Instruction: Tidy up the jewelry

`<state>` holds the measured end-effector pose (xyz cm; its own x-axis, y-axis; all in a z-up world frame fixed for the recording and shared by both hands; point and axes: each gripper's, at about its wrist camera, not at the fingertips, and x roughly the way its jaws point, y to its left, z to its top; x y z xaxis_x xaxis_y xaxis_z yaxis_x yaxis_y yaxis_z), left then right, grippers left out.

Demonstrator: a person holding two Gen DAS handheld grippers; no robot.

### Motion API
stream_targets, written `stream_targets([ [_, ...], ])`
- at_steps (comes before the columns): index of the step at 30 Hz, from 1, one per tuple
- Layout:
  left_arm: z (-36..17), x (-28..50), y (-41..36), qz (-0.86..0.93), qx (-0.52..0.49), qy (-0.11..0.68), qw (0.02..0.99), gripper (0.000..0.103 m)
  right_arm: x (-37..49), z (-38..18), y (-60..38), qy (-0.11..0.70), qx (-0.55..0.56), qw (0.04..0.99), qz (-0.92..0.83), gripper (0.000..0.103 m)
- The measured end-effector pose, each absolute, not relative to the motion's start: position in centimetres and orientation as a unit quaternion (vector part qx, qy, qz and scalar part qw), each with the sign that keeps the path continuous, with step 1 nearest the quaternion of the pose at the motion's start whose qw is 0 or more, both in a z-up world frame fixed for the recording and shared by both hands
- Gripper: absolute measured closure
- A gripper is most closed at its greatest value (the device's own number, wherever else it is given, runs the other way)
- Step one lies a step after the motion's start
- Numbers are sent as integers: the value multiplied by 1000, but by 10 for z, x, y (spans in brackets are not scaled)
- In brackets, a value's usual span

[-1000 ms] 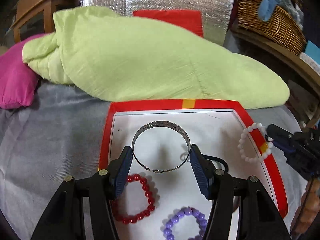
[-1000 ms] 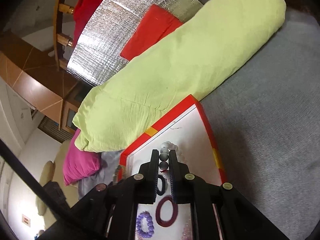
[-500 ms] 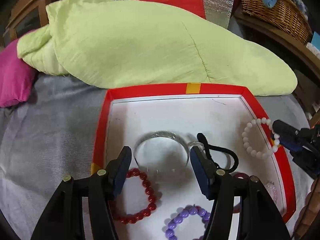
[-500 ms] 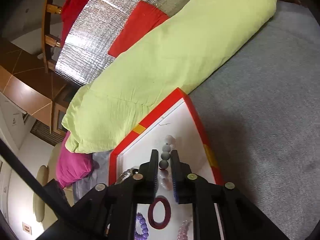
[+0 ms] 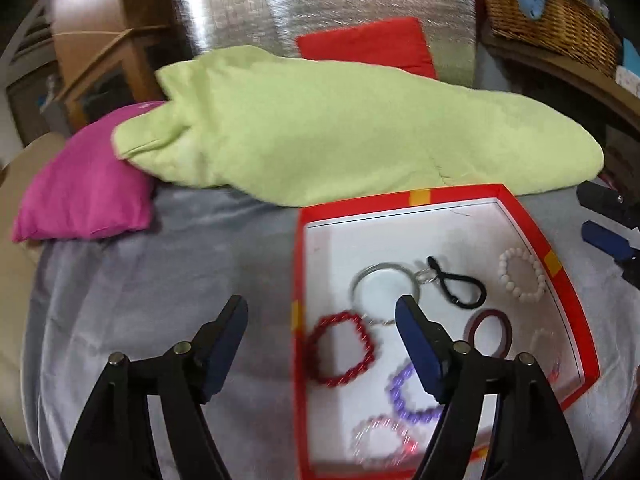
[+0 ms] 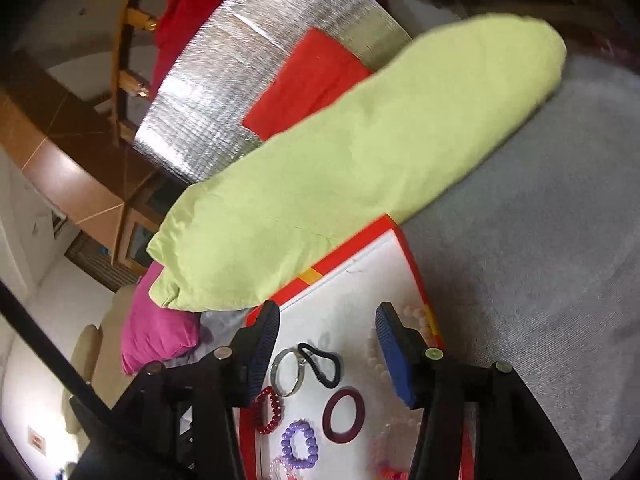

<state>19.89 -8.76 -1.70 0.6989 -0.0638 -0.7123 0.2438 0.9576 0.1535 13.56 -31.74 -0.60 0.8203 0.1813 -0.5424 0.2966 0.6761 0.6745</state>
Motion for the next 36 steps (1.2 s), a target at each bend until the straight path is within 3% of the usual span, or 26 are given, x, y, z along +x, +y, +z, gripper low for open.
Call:
stream_targets([
  [11, 21, 137, -52, 0, 97, 313, 945, 15, 99, 33, -258, 348, 219, 910, -55, 49],
  [36, 19, 49, -20, 3, 101, 304, 947, 14, 35, 48, -210, 365, 145, 916, -80, 49],
])
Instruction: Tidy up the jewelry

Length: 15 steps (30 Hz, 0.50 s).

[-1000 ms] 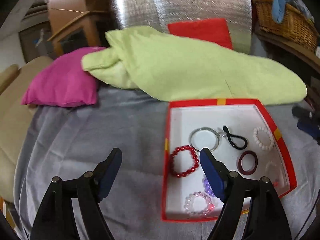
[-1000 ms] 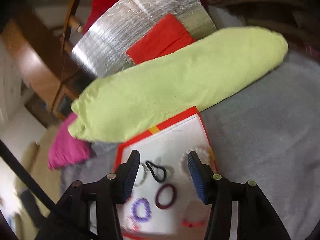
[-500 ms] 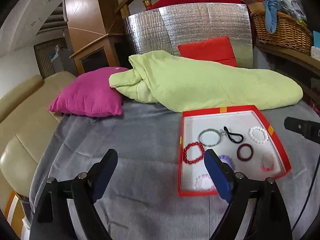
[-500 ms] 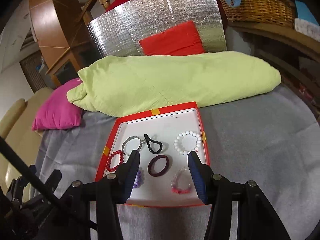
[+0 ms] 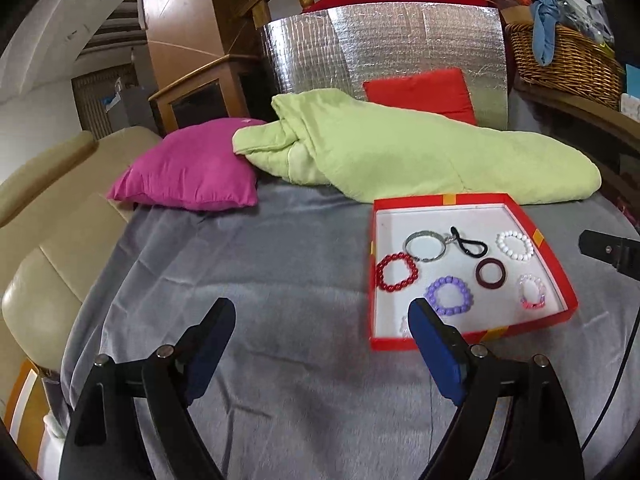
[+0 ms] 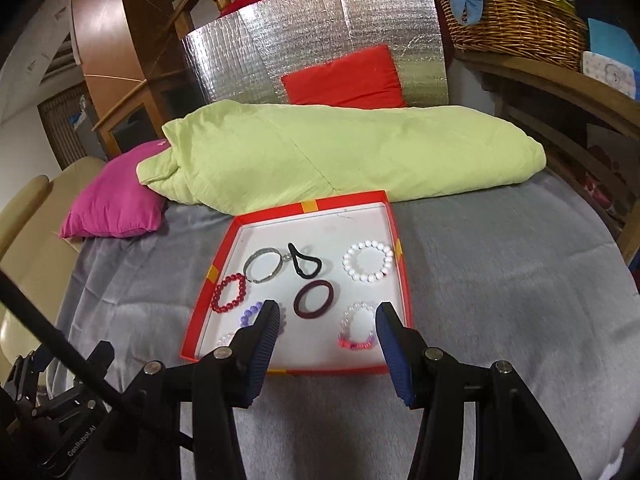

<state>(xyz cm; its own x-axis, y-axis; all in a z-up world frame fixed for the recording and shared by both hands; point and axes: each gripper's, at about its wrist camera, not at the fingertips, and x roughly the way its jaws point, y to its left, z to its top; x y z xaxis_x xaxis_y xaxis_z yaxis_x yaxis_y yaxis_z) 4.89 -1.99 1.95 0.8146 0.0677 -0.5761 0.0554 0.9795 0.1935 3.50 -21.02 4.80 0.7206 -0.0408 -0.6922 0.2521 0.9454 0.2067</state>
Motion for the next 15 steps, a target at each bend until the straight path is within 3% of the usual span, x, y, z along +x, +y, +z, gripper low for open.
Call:
stream_targets([
  [15, 13, 39, -8, -8, 98, 313, 945, 14, 5, 29, -197, 412, 108, 900, -94, 48],
])
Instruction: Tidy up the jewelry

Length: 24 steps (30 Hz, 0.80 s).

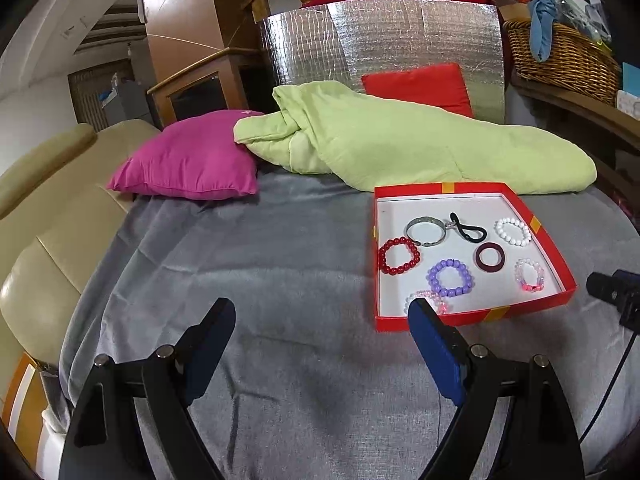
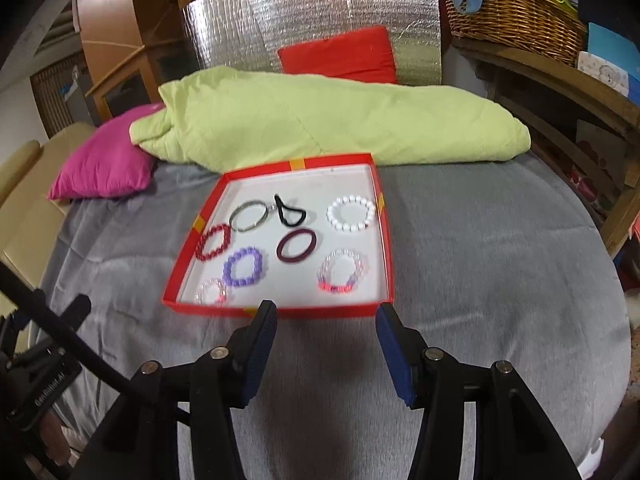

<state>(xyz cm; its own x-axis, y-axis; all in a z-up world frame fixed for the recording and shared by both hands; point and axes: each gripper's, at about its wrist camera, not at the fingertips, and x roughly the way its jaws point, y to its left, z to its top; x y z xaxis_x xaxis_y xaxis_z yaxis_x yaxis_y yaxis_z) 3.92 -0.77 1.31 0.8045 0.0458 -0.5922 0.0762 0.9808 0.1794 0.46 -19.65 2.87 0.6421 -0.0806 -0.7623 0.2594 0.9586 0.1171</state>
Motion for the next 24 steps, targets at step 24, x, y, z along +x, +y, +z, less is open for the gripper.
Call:
stream_targets([
  [24, 4, 51, -4, 1, 80, 321, 944, 14, 17, 16, -185, 423, 77, 897, -107, 48],
])
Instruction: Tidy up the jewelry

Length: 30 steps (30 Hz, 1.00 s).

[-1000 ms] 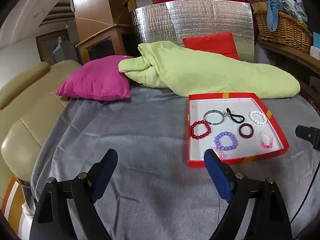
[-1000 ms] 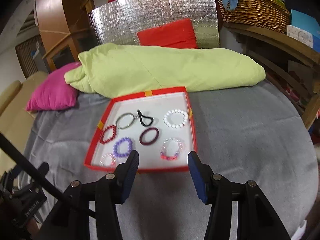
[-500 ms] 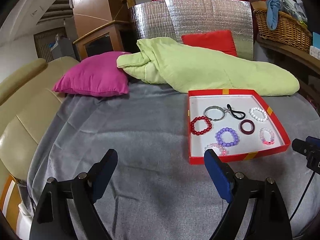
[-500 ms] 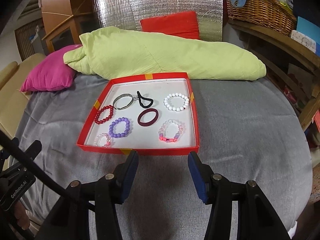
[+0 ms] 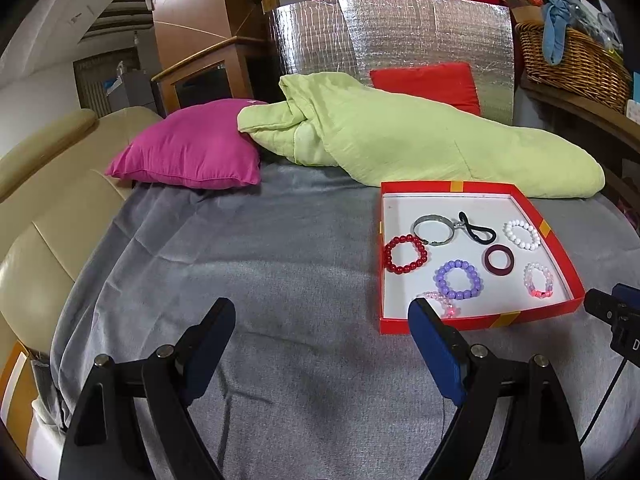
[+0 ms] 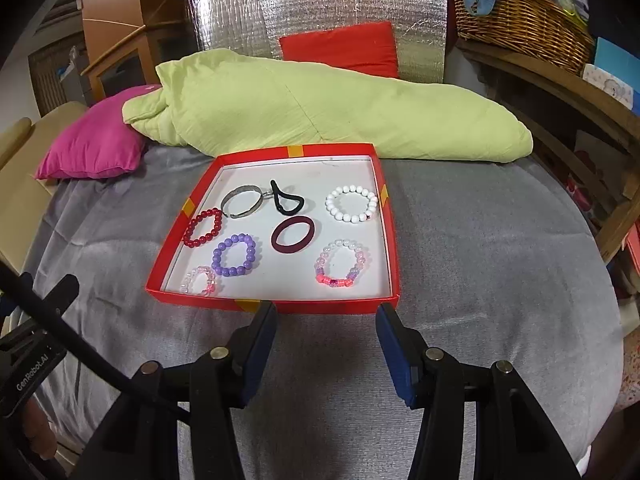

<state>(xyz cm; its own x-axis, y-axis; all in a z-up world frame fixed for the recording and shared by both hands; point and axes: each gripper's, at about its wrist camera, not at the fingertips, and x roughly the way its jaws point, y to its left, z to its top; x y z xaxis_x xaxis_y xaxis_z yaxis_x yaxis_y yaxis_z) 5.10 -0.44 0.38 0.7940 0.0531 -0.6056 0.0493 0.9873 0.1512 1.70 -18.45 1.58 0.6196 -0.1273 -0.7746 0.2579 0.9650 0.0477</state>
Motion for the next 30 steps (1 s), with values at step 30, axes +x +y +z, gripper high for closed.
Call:
stream_targets([
  [30, 8, 45, -5, -6, 82, 312, 947, 14, 18, 15, -184, 422, 73, 897, -107, 48],
])
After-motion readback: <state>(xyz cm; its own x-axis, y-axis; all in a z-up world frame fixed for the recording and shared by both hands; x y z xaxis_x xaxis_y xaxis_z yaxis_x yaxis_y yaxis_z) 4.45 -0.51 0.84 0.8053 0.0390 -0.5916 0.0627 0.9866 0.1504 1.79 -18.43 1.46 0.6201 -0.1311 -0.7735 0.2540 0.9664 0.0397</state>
